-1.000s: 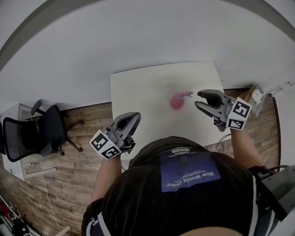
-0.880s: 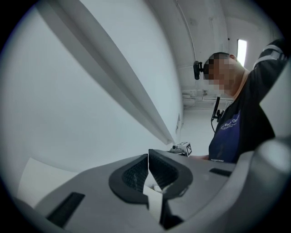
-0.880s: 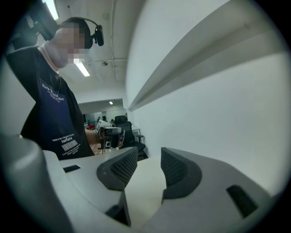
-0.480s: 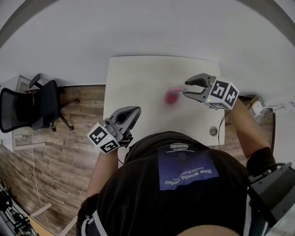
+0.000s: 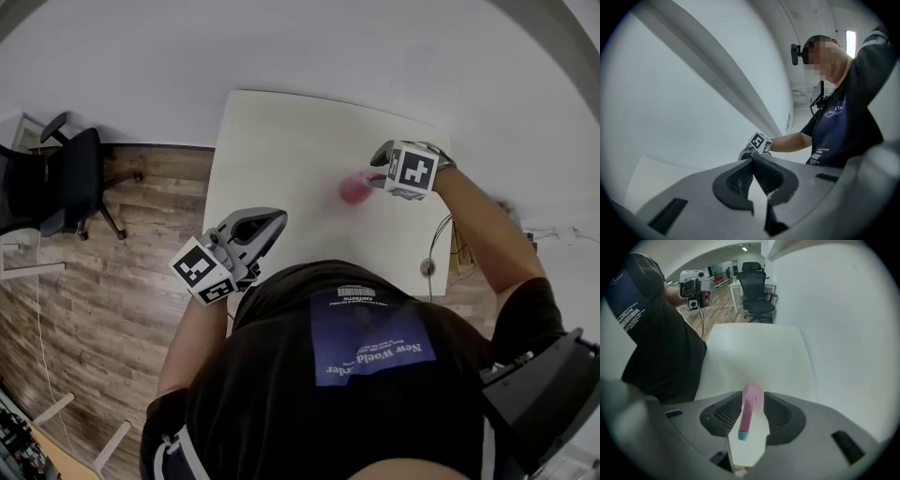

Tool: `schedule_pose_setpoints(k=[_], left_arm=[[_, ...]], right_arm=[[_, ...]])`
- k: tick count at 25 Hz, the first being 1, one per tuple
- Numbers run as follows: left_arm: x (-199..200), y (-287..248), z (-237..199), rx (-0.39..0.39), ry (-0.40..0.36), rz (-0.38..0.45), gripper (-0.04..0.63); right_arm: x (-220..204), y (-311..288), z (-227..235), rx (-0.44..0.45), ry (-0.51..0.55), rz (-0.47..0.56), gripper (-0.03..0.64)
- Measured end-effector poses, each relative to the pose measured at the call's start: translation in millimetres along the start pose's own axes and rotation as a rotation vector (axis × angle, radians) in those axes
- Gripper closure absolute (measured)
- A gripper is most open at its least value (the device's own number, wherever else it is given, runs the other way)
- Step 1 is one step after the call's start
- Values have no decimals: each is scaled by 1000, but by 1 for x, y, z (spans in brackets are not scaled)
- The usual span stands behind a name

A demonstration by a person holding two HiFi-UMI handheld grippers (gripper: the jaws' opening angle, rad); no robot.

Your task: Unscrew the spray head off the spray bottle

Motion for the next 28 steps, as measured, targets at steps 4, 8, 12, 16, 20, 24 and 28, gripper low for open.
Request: schedule_pose_setpoints(k=[4, 8, 12, 16, 20, 24, 28], left_arm=[[-5, 9, -2, 20, 18, 14, 592], [-6, 14, -7, 30, 29, 23, 592], [-9, 13, -8, 29, 38, 25, 592], [-12, 13, -9, 29, 41, 23, 592], [-12, 12, -8, 29, 44, 22, 592], [-12, 9, -8, 25, 46, 16, 592], [-10, 8, -9, 26, 49, 13, 592]], right_arm=[[-5, -24, 0, 30, 14, -60, 485], [-7, -36, 1, 48, 1, -122, 485], [-14, -48, -5, 63, 18, -172, 486], [-14, -56, -6, 66, 3, -157, 486], [-10, -56, -4, 64, -1, -121, 486], [-7, -56, -3, 57, 3, -98, 488], [-5, -52, 2, 44, -1, -83, 492]])
Point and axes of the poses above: the fingertips, and each gripper's own axes: y backward along the fingers, z to its right, x out of its top, the point moved 5 cm from there along y, backward along the fingers, and after that the axes turned 5 degrees about -x, right-handed, at the moved point
